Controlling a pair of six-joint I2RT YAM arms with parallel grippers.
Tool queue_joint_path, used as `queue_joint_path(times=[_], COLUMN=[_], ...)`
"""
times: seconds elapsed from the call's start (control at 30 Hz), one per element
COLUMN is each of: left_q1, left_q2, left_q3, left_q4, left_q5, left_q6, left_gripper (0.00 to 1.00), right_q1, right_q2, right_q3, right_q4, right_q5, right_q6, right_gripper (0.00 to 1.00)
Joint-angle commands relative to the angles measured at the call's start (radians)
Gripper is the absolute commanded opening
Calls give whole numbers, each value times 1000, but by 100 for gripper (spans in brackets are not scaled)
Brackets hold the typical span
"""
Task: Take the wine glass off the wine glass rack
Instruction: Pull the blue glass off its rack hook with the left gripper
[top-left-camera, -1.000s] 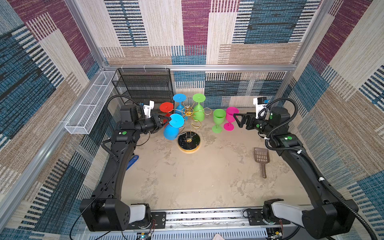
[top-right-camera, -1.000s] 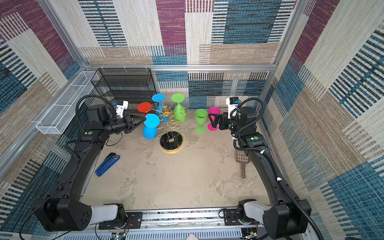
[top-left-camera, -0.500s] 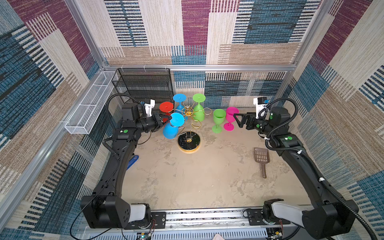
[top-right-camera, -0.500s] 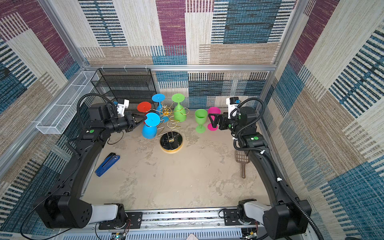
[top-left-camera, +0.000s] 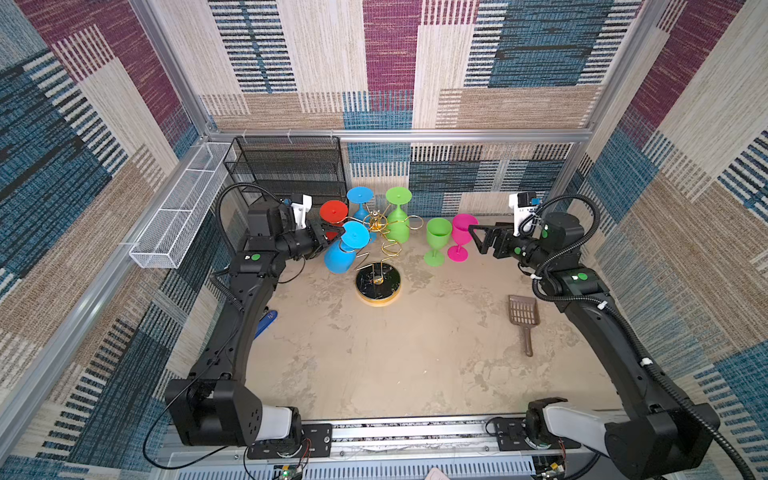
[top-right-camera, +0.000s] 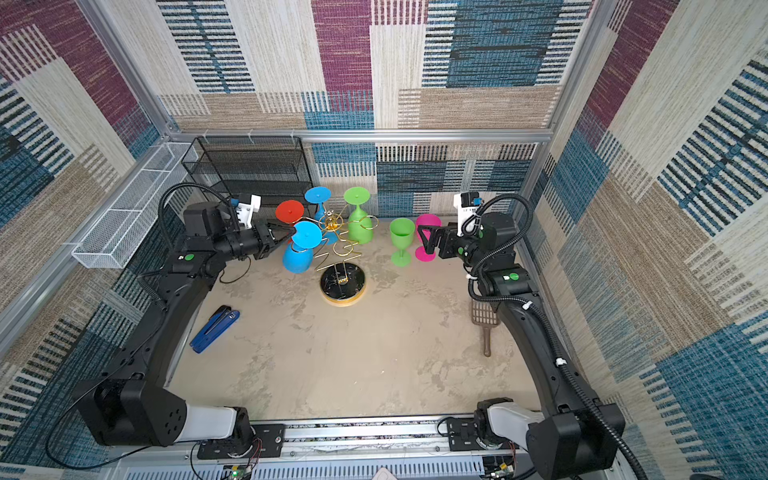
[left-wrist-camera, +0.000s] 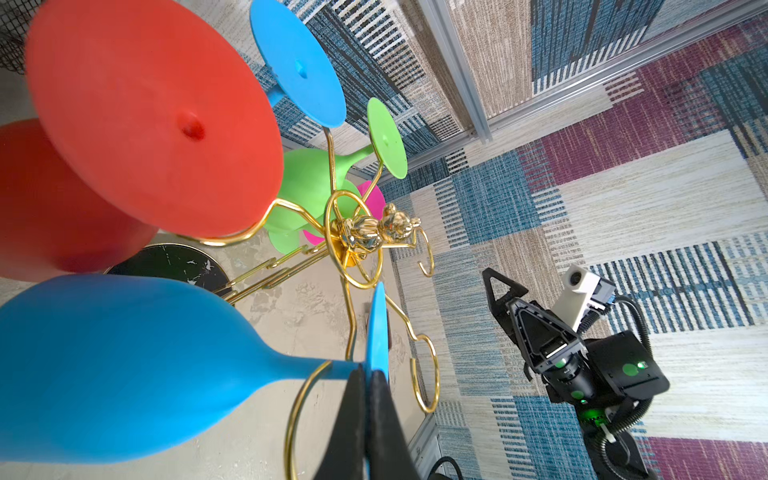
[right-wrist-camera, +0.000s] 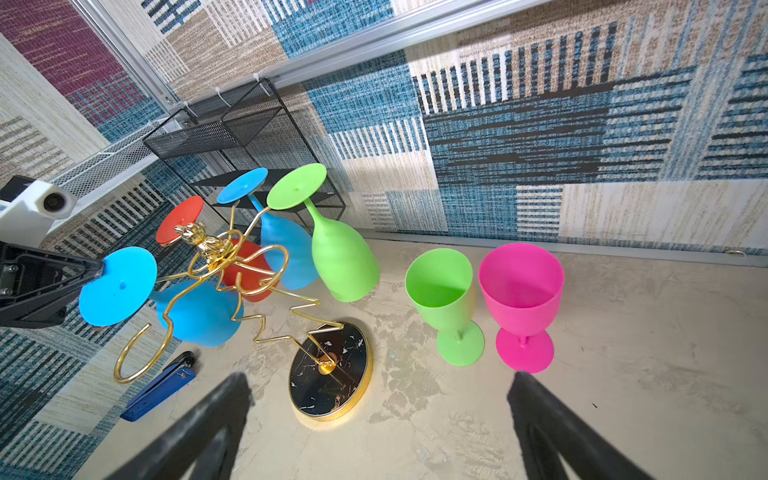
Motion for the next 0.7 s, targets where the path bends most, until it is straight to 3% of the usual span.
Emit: queue_joint_path(times=[0.0,0.67], left_q1=[-3,-15], left_q2=[8,34], left_q3=[10,22], left_q4=[53,113], left_q5=[-6,-27], left_q6=[-22,-66], left_gripper=[0,0], right_q1=[1,1], right_q2=[-5,-3], right_q3=[7,5], right_q4=[12,9], right_q5=[9,7], right_q6=[-7,-9], right_gripper=[99,99])
